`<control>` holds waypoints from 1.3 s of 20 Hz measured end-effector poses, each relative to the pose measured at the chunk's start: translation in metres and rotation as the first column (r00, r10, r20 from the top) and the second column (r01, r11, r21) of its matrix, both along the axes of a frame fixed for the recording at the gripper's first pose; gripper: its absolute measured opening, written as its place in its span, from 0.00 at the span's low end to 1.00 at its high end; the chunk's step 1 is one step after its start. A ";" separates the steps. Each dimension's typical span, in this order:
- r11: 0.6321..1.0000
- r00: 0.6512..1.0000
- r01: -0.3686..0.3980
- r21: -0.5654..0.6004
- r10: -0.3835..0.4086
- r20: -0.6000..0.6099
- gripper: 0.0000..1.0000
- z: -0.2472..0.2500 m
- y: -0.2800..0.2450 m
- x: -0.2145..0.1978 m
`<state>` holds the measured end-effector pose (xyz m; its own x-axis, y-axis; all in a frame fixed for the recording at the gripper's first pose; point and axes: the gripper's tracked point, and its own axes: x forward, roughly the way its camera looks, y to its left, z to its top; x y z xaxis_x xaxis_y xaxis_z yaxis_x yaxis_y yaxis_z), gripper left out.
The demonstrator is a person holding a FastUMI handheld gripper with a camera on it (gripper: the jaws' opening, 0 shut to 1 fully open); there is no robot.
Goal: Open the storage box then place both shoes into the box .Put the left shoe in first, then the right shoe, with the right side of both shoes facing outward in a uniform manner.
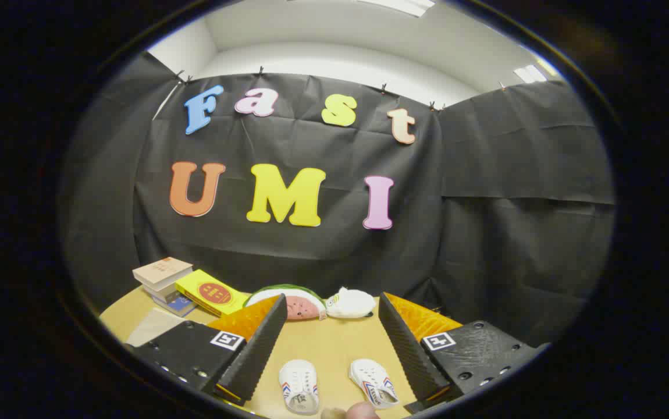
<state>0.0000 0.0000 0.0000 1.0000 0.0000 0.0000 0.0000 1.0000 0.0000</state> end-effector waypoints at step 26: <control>0.976 0.978 -0.208 0.057 0.208 0.000 0.95 0.001 0.026 -0.009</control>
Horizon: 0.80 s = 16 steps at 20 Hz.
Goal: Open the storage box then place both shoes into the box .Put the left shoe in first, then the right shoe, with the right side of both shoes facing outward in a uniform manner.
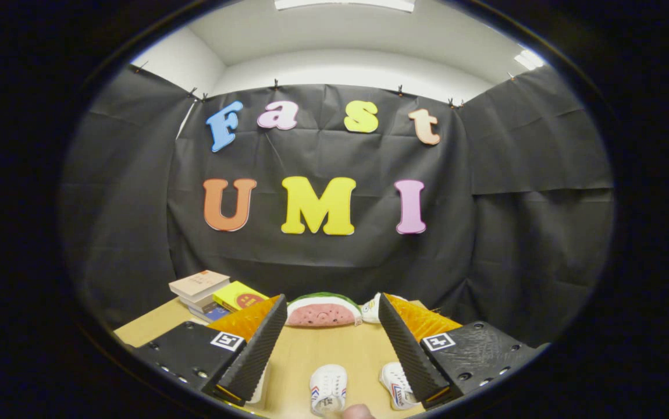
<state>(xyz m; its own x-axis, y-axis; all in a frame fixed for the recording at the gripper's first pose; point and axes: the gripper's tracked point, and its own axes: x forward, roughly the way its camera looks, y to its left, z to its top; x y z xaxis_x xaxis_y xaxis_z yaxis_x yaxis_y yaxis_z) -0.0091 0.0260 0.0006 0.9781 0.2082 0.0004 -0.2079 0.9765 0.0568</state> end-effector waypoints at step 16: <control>0.876 0.823 -0.415 0.244 0.476 -0.310 0.95 -0.141 0.091 0.014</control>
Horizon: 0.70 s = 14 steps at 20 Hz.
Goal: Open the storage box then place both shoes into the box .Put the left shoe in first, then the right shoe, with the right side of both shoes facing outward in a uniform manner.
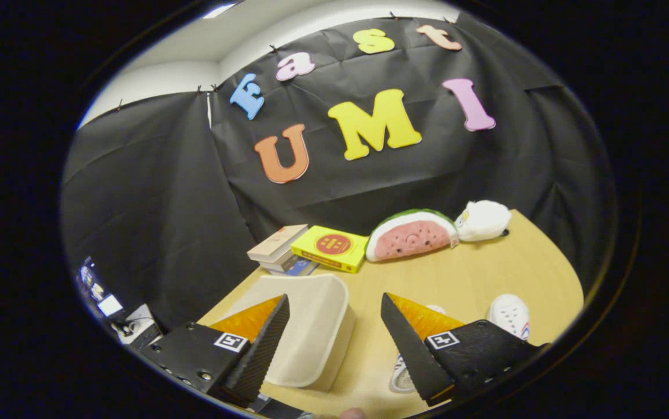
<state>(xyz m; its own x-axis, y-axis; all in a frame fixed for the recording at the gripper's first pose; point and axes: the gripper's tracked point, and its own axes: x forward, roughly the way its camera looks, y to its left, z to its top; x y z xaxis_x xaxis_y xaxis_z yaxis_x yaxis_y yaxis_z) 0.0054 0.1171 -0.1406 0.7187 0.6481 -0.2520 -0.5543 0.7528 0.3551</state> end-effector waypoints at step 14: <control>0.970 0.856 -0.115 0.213 0.206 -0.475 0.96 -0.096 0.070 -0.006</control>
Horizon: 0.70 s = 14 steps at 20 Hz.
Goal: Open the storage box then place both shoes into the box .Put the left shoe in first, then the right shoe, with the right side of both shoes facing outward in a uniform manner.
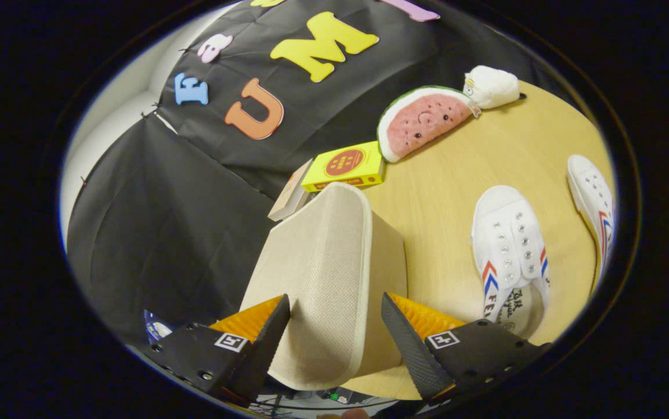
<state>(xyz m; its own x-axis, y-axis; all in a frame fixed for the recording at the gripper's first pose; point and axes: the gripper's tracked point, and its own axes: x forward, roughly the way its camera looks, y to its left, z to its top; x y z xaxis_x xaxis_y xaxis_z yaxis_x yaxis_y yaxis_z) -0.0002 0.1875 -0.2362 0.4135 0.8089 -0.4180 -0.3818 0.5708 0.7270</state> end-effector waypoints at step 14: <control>0.994 0.990 0.101 0.043 -0.096 -0.107 0.28 0.033 -0.016 0.004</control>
<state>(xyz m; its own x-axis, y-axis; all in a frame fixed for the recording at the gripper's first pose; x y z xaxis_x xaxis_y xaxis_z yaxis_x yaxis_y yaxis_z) 0.0033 0.1716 -0.2035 0.4483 0.7864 -0.4250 -0.2454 0.5655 0.7874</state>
